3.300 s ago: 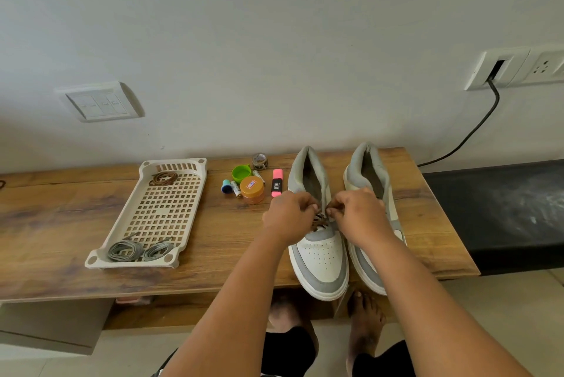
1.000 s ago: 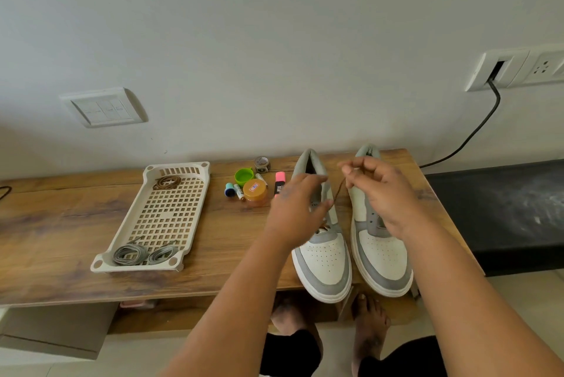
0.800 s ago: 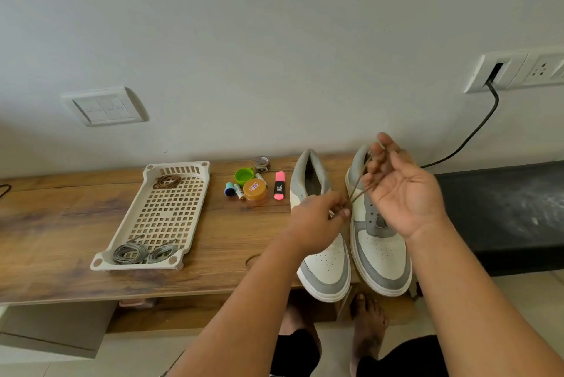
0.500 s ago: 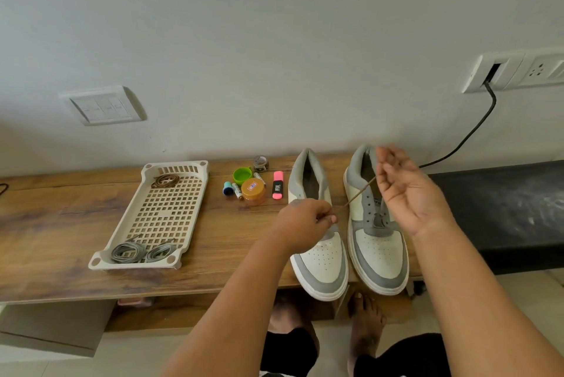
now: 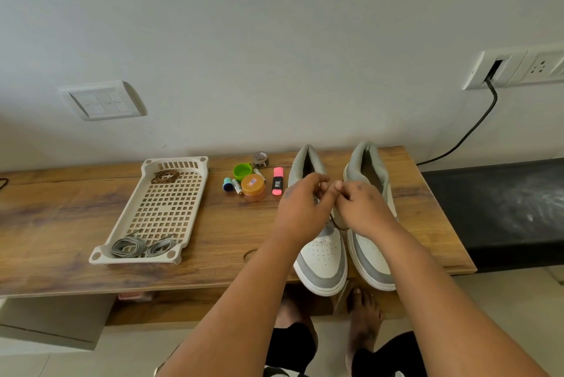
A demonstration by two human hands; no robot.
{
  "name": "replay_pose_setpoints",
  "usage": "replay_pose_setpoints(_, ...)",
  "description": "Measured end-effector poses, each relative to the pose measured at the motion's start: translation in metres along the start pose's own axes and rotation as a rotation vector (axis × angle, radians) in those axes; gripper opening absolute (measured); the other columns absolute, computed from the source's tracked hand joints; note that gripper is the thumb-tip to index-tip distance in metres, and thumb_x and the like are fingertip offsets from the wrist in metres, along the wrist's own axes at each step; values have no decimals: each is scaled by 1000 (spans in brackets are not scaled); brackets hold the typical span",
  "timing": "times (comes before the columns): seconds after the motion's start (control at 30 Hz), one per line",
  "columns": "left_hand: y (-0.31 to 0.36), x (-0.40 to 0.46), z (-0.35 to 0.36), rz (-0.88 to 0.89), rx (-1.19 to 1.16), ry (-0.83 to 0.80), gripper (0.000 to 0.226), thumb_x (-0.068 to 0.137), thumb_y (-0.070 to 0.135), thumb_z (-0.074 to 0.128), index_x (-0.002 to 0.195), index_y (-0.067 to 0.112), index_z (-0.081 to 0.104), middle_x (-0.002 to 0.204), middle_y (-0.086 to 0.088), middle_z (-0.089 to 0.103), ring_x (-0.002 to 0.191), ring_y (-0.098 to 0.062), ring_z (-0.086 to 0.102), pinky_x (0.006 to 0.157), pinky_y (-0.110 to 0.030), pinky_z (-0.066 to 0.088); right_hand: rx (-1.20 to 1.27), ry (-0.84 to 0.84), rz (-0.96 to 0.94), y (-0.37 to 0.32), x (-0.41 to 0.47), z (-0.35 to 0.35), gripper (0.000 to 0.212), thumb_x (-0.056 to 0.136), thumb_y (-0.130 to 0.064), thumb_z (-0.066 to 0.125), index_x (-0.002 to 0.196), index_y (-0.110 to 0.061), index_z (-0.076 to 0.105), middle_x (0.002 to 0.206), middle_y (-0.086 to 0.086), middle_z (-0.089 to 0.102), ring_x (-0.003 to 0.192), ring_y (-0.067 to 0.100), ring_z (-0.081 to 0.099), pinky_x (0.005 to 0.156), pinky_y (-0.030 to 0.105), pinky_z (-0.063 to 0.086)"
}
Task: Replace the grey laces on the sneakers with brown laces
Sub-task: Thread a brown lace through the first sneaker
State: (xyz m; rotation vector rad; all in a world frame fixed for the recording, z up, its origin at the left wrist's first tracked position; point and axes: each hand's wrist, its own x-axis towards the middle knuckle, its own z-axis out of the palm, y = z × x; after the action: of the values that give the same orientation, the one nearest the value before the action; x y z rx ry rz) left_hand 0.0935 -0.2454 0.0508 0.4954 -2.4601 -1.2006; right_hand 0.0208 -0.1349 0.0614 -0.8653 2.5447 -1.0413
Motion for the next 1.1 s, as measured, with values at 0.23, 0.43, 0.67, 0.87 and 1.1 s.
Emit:
replay_pose_setpoints(0.23, -6, 5, -5, -125, -219, 163, 5, 91, 24, 70, 94, 21, 72, 78, 10, 70, 70, 5, 62, 62, -8, 47, -32, -86, -102, -4, -3, 6, 35, 97, -32, 54, 63, -20, 54, 54, -7, 51, 47, 4, 43, 49, 22, 30)
replay_pose_setpoints(0.43, -1, 11, -11, -457, -884, 342, 20, 91, 3, 67, 106, 13, 58, 83, -6, 73, 77, -14, 69, 70, -25, 53, -84, -278, -51, 1, 1, 3, 44, 88, -52, 64, 62, -18, 52, 56, -9, 45, 51, 3, 42, 53, 23, 30)
replay_pose_setpoints(0.67, -12, 20, -34, -650, -1140, 270, 7, 99, 5, 54, 98, 5, 61, 74, -4, 62, 62, -8, 55, 60, -18, 49, 18, -304, 41, 12, 2, -8, 33, 79, -63, 66, 93, -34, 68, 80, -2, 63, 76, 14, 59, 73, 34, 48)
replay_pose_setpoints(0.87, -29, 12, -39, -349, -16, 81, 9, 97, 17, 60, 101, 15, 68, 84, 3, 65, 73, -5, 55, 64, -17, 44, 44, 83, -52, 22, 7, 10, 12, 92, -33, 65, 101, -25, 67, 68, -9, 58, 63, 5, 54, 64, 28, 49)
replay_pose_setpoints(1.1, -29, 11, -29, -258, 218, 17, 13, 95, 16, 63, 104, 16, 73, 97, 4, 68, 84, -6, 58, 66, -10, 37, -12, 214, -178, 19, 11, 56, 27, 100, -20, 52, 123, -17, 65, 111, -1, 69, 100, 13, 61, 80, 21, 44)
